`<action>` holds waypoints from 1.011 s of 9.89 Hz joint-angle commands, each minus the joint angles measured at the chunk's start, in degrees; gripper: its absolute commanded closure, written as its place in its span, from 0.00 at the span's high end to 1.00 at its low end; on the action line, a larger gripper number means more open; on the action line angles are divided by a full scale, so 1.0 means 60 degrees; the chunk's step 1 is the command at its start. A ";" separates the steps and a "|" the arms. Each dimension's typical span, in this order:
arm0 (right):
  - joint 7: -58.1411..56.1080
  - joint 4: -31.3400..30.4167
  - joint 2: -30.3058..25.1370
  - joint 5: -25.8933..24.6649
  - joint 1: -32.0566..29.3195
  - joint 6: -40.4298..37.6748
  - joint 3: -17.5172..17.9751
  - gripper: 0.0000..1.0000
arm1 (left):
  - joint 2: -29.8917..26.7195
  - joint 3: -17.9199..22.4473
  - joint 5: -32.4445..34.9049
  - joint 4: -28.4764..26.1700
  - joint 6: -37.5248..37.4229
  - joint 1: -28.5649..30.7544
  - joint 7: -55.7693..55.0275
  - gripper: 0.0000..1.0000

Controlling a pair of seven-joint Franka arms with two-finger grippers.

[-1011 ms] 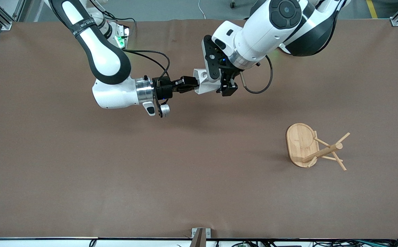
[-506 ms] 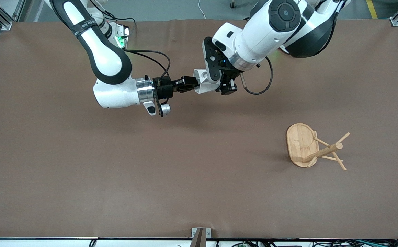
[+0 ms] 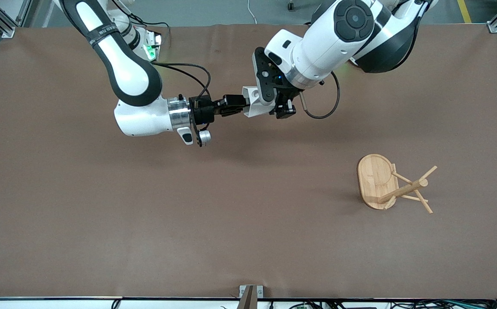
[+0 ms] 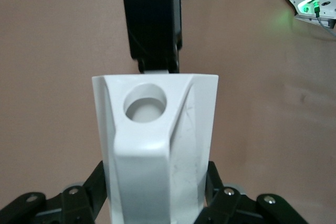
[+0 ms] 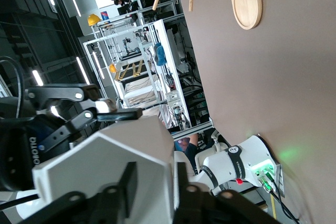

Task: Hang cup on rack
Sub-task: 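Close the left gripper on the cup and open the right gripper, then move the cup toward the rack with the left gripper while the right gripper retracts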

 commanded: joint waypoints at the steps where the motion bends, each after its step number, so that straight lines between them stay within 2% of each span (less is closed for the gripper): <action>1: -0.0118 -0.0241 -0.0286 0.0258 -0.0262 -0.0097 0.0104 1.00 | 0.0035 0.0034 0.0005 -0.0232 -0.0203 0.0063 0.0233 0.00; 3: -0.0117 -0.0314 -0.0301 0.0113 -0.0466 -0.0097 0.0089 1.00 | 0.0050 0.0063 0.0035 -0.0247 -0.0204 0.0354 0.0116 0.00; 5: -0.0059 -0.0329 -0.0344 -0.0645 -0.0788 -0.0111 0.0030 1.00 | 0.0064 0.0078 0.0020 -0.0261 -0.0204 0.0706 -0.0408 0.00; 6: 0.0188 -0.0256 -0.0432 -0.1433 -0.1094 -0.0111 -0.0042 1.00 | 0.0079 0.0092 0.0035 -0.0261 -0.0204 0.0867 -0.1006 0.01; 7: 0.0872 -0.0139 -0.0592 -0.2616 -0.1242 -0.0184 -0.0492 1.00 | 0.0137 0.0093 0.0107 -0.0261 -0.0204 0.1130 -0.1520 0.01; 9: 0.2425 -0.0021 -0.1177 -0.5324 -0.1185 -0.0360 -0.1604 1.00 | 0.0167 0.0093 0.0604 -0.0203 -0.0204 0.1686 -0.2413 0.01; 10: 0.2591 0.0037 -0.1412 -0.6686 -0.1156 -0.0563 -0.2292 1.00 | 0.0124 0.0107 0.0795 -0.0232 -0.0218 0.1863 -0.3274 0.01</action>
